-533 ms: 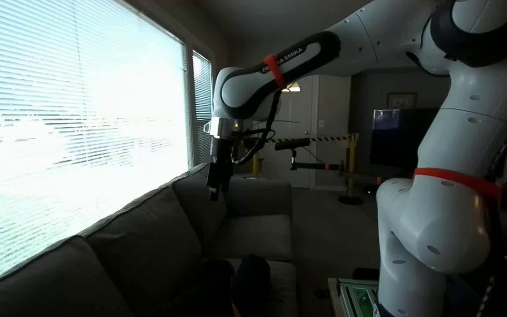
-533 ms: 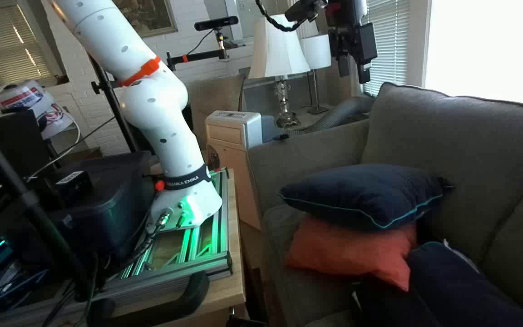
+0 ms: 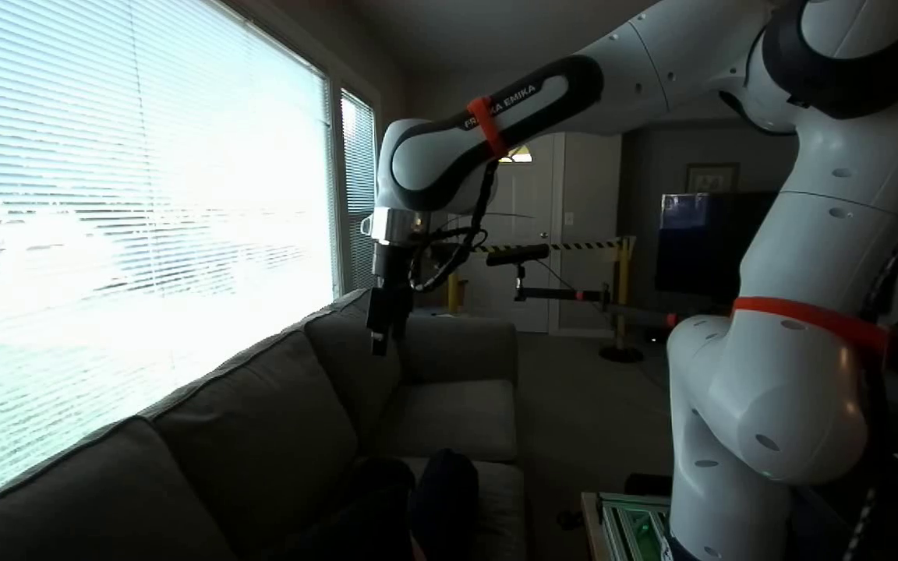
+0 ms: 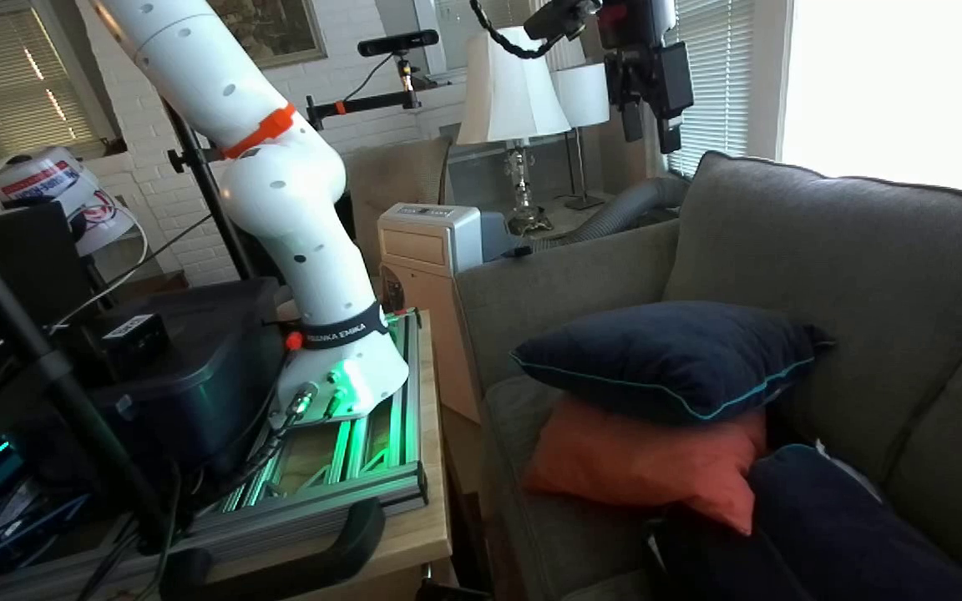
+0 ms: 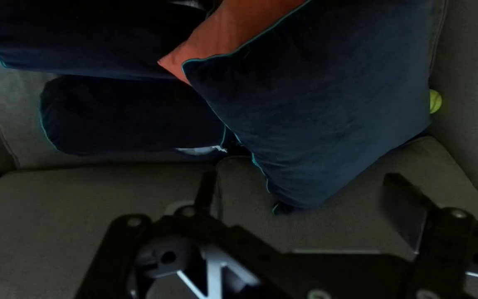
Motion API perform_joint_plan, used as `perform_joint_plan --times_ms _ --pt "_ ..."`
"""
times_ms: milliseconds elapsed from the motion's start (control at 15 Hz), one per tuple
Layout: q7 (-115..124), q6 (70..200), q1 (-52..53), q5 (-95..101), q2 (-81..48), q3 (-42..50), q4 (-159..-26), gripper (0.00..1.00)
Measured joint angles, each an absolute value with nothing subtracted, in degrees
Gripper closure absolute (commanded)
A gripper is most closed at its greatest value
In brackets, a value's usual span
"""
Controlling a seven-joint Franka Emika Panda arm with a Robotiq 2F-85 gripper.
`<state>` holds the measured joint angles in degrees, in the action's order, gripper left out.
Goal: Move the dark blue pillow to the right then move the orange pillow to the left.
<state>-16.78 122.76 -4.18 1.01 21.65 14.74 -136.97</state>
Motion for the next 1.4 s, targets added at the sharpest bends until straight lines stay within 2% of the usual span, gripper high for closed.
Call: perform_joint_plan --times_ms 533,800,1400 --pt "-2.38 123.99 -5.99 2.54 15.87 7.80 -140.22 0.00" --pt "-2.89 130.38 -5.44 1.30 13.22 7.39 -143.27 0.00" --pt "-2.77 130.75 -5.50 1.33 12.72 7.26 -142.98 0.00"
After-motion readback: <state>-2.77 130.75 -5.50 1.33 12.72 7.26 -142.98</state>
